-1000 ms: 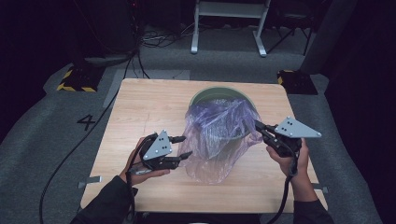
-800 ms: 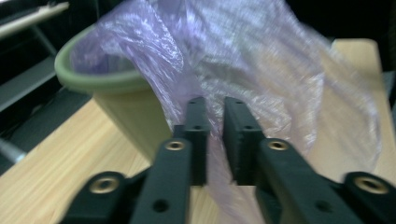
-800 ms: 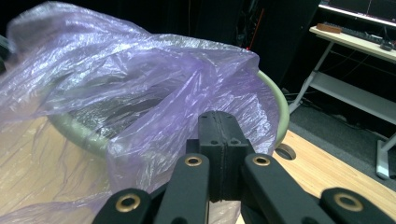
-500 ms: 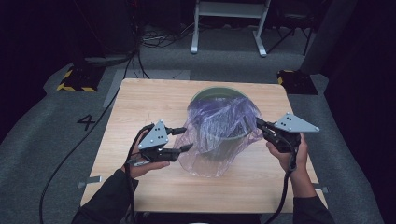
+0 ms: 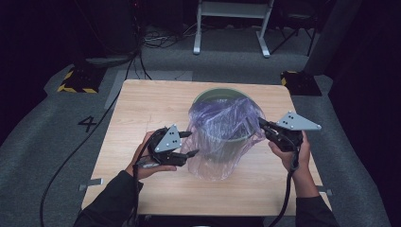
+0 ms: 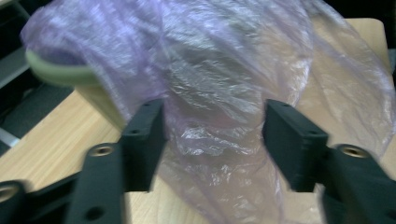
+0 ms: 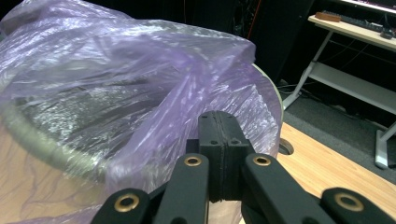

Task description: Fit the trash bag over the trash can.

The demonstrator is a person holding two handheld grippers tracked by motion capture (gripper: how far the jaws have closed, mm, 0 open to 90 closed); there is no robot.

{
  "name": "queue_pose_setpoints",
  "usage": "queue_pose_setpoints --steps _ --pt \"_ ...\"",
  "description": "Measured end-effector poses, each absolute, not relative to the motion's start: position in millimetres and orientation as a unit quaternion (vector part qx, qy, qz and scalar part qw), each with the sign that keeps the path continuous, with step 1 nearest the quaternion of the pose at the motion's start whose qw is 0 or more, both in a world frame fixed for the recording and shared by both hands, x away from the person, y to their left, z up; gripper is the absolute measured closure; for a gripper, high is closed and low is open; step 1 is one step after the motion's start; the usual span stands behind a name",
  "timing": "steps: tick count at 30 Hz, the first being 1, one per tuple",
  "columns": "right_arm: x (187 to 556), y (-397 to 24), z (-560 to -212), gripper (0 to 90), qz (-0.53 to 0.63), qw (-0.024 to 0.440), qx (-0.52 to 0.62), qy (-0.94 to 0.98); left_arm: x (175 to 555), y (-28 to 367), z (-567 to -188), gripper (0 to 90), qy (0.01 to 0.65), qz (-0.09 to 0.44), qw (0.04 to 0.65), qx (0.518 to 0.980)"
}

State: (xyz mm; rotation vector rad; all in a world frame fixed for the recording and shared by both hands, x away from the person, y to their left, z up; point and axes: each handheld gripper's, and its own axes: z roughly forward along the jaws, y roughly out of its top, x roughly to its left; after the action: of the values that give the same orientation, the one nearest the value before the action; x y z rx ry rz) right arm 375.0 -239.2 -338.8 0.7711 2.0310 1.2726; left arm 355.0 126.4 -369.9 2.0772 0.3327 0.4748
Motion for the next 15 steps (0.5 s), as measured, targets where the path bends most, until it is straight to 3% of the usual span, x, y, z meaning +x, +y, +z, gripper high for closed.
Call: queue_pose_setpoints --steps 6,11,13,15 --pt "385 -244 -341 90.0 0.483 0.298 0.304 0.765 368 130 -373 72.9 0.142 0.204 0.471 0.846" --pt "393 -246 -342 89.2 0.486 0.298 0.310 0.761 373 133 -373 88.3 0.138 0.200 0.491 0.836" --pt "395 -246 -341 84.4 0.488 0.296 0.310 0.760 373 135 -372 89.5 0.139 0.202 0.493 0.835" --pt "393 -246 -340 69.3 0.484 0.309 0.311 0.757 373 138 -372 89.6 0.141 0.199 0.498 0.832"
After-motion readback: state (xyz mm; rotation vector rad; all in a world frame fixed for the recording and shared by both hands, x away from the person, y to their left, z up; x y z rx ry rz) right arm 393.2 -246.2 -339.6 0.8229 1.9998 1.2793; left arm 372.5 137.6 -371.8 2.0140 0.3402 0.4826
